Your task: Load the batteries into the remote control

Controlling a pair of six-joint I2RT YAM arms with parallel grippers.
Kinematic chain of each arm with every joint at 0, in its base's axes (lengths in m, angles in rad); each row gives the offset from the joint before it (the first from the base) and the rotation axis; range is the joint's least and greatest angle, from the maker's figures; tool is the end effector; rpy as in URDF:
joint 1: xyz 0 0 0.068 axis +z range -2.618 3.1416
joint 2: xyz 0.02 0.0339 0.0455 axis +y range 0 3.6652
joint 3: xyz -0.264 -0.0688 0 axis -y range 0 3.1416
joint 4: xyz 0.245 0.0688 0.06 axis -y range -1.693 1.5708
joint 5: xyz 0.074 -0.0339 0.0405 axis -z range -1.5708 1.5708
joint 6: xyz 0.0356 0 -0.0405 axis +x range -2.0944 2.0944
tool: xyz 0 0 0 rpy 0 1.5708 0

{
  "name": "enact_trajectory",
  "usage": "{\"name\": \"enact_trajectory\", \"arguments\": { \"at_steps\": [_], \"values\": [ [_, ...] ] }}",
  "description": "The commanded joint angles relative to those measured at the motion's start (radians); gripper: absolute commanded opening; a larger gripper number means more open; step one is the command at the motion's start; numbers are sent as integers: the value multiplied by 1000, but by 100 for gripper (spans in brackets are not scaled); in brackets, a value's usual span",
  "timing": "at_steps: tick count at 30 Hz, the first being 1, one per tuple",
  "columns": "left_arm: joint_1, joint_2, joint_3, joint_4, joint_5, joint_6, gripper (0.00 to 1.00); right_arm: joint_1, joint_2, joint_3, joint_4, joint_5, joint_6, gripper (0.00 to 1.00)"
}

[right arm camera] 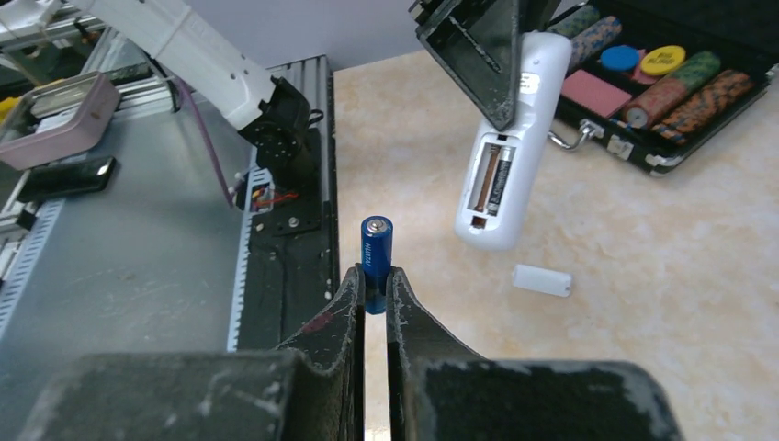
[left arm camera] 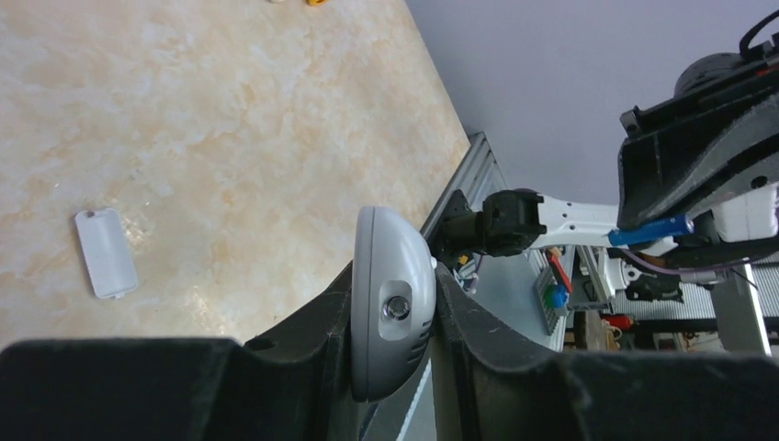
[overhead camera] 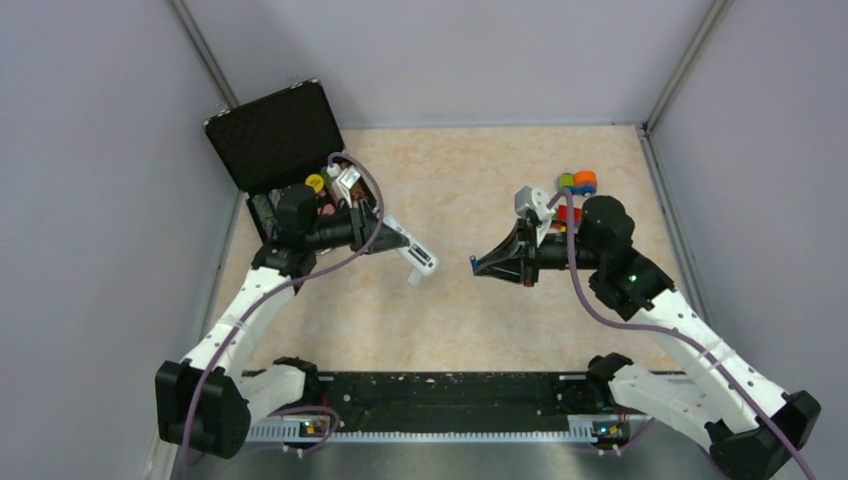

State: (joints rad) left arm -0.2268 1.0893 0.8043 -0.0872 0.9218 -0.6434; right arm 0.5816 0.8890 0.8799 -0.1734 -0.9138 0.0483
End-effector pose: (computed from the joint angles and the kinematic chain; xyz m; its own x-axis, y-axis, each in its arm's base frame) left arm 0.2262 -0.0813 0.3014 -0.7989 -0.1878 -0.5715 0.4747 0.3867 -0.7906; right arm 0.1460 0.1298 0.3589 -0.1991 -0.0956 -0.9753 -0.9777 0.0873 0.1910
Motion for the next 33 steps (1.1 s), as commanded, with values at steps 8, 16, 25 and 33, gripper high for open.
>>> {"name": "enact_trajectory", "arguments": {
  "at_steps": [8,16,25,33],
  "values": [
    [-44,22,23,250,145,-79,0,91,0,156,-117,272,-129,0],
    [-52,40,33,247,89,-113,0,116,-39,87,-27,496,55,0],
    [-55,-51,-57,409,115,-125,0,82,81,72,-342,1154,759,0],
    [-55,-103,-76,362,78,-62,0,-59,47,-335,-360,921,1464,0]
  ]
}}
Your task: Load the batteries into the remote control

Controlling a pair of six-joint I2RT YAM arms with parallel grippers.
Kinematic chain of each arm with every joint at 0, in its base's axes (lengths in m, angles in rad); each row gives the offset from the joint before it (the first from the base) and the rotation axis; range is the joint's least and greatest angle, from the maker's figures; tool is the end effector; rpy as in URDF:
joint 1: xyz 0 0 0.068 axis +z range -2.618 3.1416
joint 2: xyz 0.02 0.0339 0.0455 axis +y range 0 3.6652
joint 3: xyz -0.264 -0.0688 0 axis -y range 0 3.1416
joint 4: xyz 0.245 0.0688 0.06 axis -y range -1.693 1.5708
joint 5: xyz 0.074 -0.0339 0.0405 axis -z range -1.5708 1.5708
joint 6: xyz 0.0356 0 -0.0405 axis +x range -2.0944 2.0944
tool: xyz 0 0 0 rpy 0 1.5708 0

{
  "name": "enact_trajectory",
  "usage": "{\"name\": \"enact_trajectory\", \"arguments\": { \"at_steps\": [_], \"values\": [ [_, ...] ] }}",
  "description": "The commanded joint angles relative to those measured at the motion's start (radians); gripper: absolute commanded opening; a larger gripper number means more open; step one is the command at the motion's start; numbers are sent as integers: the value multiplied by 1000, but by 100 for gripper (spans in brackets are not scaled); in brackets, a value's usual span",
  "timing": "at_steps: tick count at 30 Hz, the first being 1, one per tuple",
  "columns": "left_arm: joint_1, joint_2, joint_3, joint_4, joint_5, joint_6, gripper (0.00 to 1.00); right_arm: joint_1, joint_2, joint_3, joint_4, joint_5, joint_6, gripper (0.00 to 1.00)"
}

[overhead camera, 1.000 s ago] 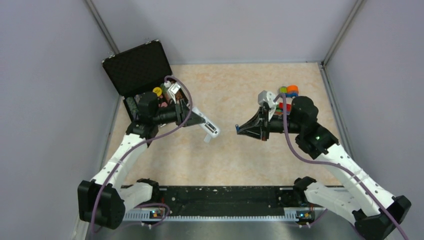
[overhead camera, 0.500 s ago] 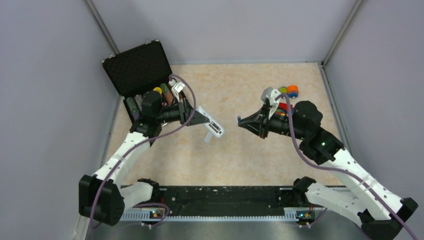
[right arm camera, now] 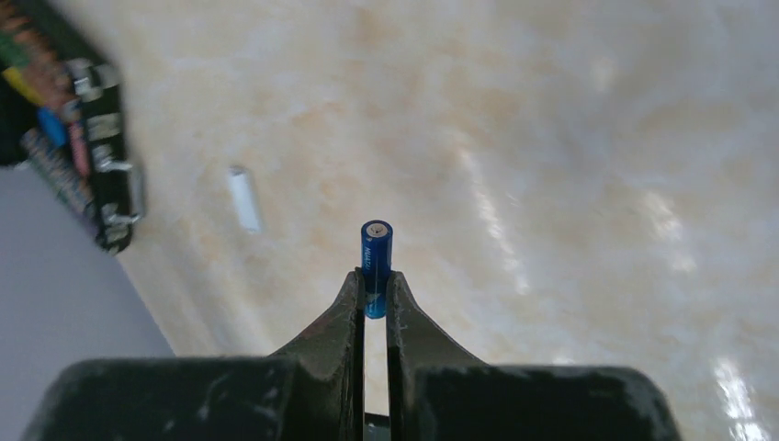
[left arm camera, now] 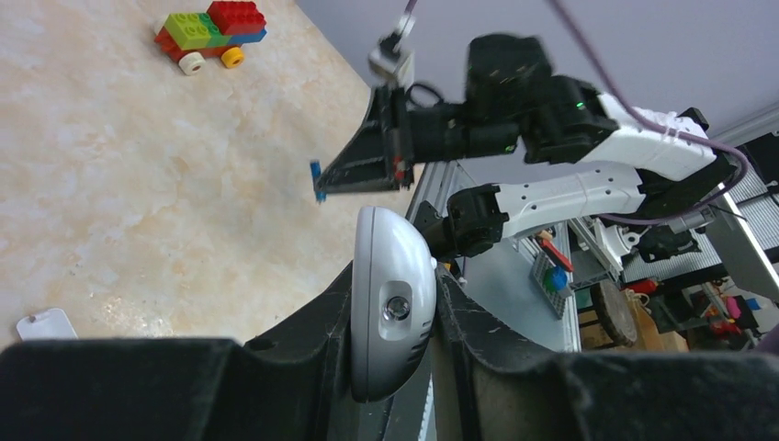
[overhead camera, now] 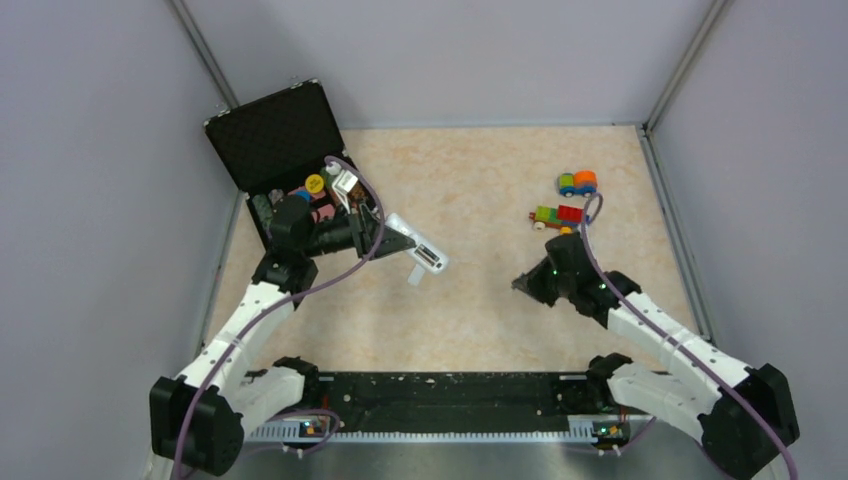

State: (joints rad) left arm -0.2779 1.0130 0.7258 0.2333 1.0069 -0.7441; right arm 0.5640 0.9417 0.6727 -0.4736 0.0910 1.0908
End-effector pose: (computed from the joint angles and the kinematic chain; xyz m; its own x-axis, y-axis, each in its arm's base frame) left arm 0.2082 -0.0907 0.3206 -0.6871 -0.1804 -0.7038 0.6699 0.2178 -0.7098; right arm 0.1686 0.1028 0.2457 -0.6859 0.6113 -0.3947 0.2872 0.7258 0.6251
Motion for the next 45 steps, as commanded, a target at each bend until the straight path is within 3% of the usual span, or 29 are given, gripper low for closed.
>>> {"name": "enact_trajectory", "arguments": {
  "at_steps": [1,13,17,21,30,33,37,42,45],
  "values": [
    [-4,-25,-1,39,-8,39,0,-45,0,-152,-60,-106,464,0],
    [-4,-44,-14,2,-37,57,0,-57,163,-160,-131,-94,629,0],
    [-4,-43,-3,-24,-34,65,0,-60,196,-149,-112,-99,635,25],
    [-3,-44,9,-55,-47,87,0,-61,176,-104,-117,-72,598,43],
    [-4,-21,37,-123,-61,117,0,-128,-37,-39,-149,-2,91,50],
    [-4,-14,43,-134,-71,122,0,-147,-56,0,-24,-14,-299,50],
    [-4,-1,50,-140,-76,124,0,-146,38,158,53,-154,-772,51],
    [-4,8,62,-144,-84,125,0,-141,227,308,-113,-338,-1210,51],
    [-3,2,63,-165,-104,136,0,-56,308,306,-206,-265,-1370,50]
  ]
}}
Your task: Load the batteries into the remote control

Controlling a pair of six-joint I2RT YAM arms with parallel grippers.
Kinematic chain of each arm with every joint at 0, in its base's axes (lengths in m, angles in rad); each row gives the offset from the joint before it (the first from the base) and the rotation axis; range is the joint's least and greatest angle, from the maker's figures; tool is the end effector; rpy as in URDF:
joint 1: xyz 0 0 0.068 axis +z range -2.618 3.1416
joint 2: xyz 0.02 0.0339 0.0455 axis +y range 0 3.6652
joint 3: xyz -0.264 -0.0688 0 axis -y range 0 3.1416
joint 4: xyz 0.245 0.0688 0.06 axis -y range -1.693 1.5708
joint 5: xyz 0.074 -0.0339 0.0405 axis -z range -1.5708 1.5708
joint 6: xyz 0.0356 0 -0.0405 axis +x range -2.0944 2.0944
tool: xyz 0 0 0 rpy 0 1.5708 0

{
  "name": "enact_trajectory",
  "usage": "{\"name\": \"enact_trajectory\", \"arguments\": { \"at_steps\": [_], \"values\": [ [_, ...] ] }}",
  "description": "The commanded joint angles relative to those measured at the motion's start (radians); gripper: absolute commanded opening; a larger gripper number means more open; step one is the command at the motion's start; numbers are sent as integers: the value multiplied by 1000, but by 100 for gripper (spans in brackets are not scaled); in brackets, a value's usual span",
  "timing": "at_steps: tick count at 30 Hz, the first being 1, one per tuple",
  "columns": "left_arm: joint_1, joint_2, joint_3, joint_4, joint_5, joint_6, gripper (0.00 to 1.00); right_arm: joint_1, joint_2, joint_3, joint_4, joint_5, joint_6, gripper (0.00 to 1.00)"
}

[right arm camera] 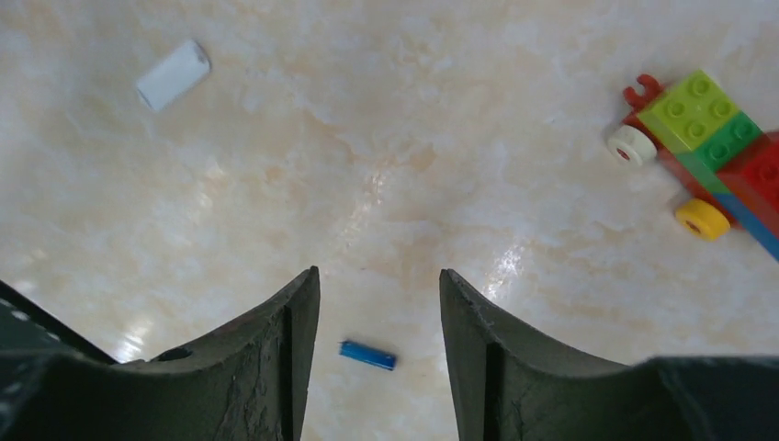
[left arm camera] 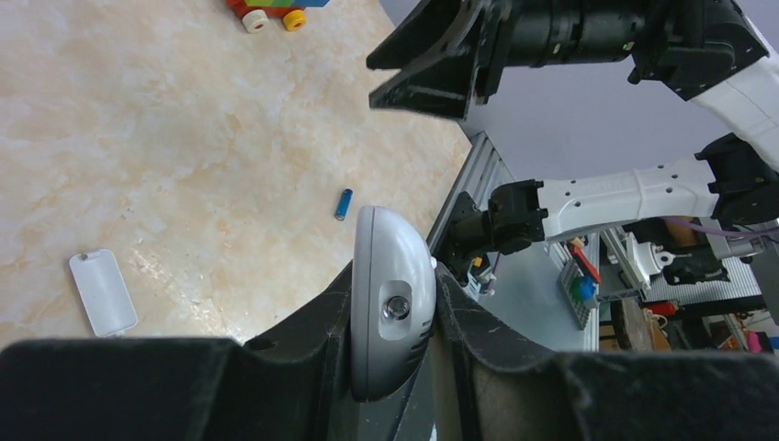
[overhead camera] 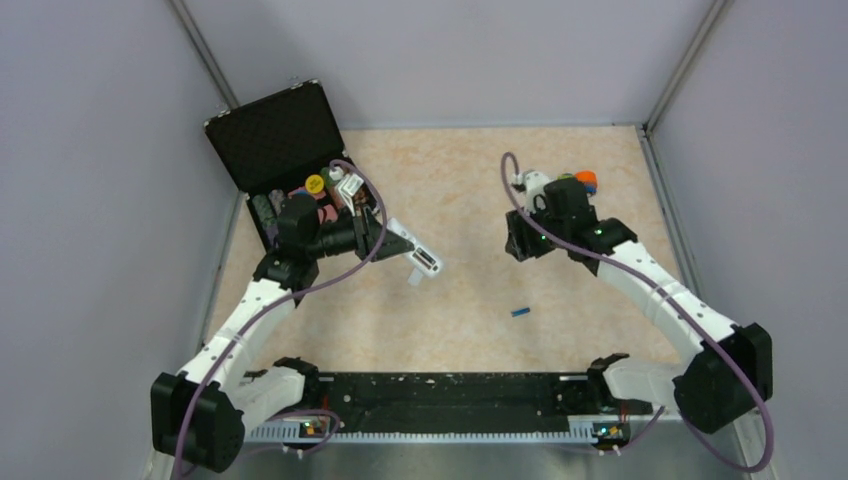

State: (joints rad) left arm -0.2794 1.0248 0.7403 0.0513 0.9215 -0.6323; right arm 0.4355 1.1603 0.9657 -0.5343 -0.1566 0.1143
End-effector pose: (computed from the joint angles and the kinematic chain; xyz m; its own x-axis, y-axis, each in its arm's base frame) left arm 0.2112 -0.0901 0.3059 -0.7180 -0.1658 -0.6761 0.6041 0.3341 -0.7235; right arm 0.2226 0.1097 0.2943 -0.6595 -0.1826 -0.7292 -0.4499 0.8730 0.1883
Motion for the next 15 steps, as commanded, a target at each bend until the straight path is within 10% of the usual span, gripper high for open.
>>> {"name": "enact_trajectory", "arguments": {
  "at_steps": [1,15],
  "values": [
    [-1,-13,49,8,-27,29,0,110,105,3,-163,-5,-427,49],
    [129,-99,29,-115,-209,28,0,275,55,-200,-138,119,-636,50]
  ]
}}
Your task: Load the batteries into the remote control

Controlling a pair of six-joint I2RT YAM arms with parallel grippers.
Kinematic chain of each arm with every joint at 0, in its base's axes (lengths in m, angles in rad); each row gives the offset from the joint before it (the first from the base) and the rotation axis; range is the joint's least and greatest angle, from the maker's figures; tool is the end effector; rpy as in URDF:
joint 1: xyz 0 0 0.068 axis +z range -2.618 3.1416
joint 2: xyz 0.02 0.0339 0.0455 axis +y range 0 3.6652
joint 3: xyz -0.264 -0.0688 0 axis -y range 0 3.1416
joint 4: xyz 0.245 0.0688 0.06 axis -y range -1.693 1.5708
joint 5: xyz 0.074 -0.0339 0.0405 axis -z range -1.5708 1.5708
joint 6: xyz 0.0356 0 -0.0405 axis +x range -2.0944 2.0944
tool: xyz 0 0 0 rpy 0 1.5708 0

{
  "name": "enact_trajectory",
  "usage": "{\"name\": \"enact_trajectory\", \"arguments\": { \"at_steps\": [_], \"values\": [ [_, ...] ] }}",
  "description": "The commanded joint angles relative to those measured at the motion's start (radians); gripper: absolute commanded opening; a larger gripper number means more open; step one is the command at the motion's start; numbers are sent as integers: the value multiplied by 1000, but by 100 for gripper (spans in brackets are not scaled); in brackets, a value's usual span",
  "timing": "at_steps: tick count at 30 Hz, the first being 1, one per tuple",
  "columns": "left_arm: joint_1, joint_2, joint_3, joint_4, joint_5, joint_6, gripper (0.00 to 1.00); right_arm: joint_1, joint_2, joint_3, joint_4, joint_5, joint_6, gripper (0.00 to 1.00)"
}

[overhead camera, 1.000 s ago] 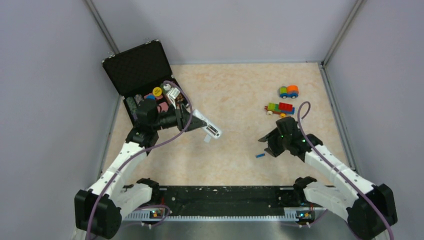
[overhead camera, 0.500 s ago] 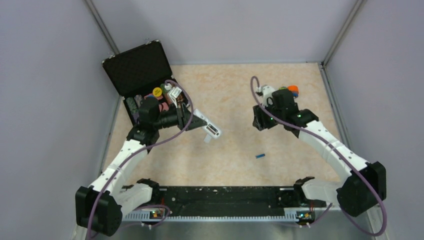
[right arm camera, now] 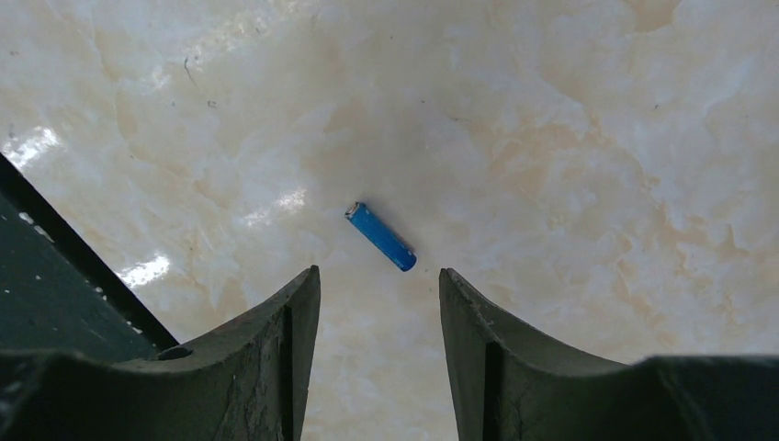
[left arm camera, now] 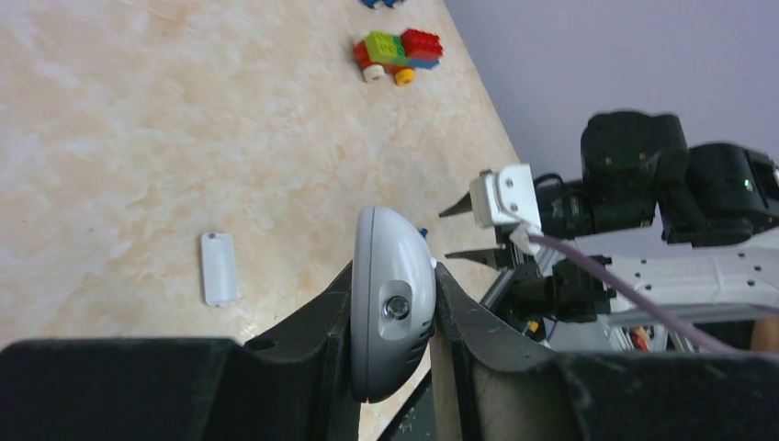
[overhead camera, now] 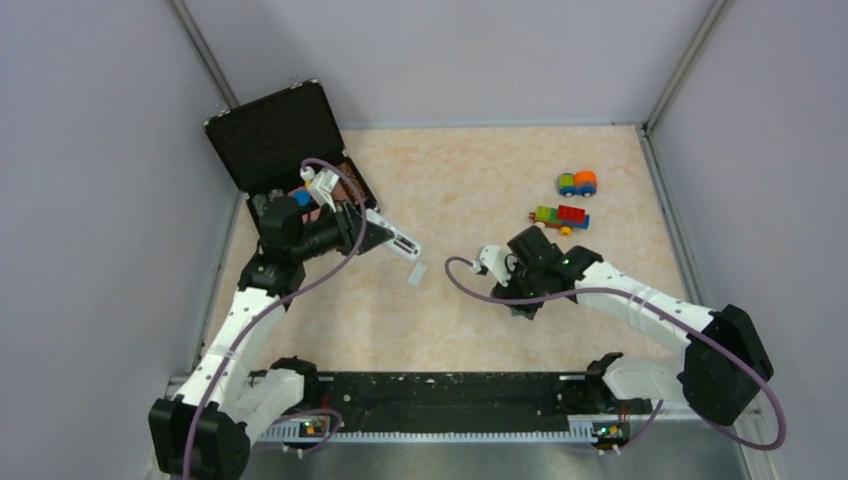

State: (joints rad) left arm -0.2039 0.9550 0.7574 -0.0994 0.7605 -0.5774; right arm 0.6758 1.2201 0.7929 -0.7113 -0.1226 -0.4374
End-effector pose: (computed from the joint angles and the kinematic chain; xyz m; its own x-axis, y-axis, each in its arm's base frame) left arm 0.2055 -0.0676 0.3105 -0.6725 -0.2648 -0.6911 0.5073 0.5150 -0.6910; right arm 0.1712 0.1429 0.2153 -0.3618 -0.8289 -0.4265 -0.8987 0.4318 -0.0769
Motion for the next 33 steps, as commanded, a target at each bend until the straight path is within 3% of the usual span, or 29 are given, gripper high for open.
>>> {"name": "enact_trajectory", "arguments": {
  "at_steps": [1,6,22,33],
  "values": [
    [68,-27,1,52,-43,-43,0,39,2,-30,44,96,-95,50],
    [114,-5,-37,140,0,-120,0,44,39,-40,65,110,-111,50],
    [139,31,-38,170,31,-143,0,64,109,-104,186,195,-126,48],
    [172,19,-42,174,46,-154,0,67,151,-115,238,220,-121,29]
  ]
}}
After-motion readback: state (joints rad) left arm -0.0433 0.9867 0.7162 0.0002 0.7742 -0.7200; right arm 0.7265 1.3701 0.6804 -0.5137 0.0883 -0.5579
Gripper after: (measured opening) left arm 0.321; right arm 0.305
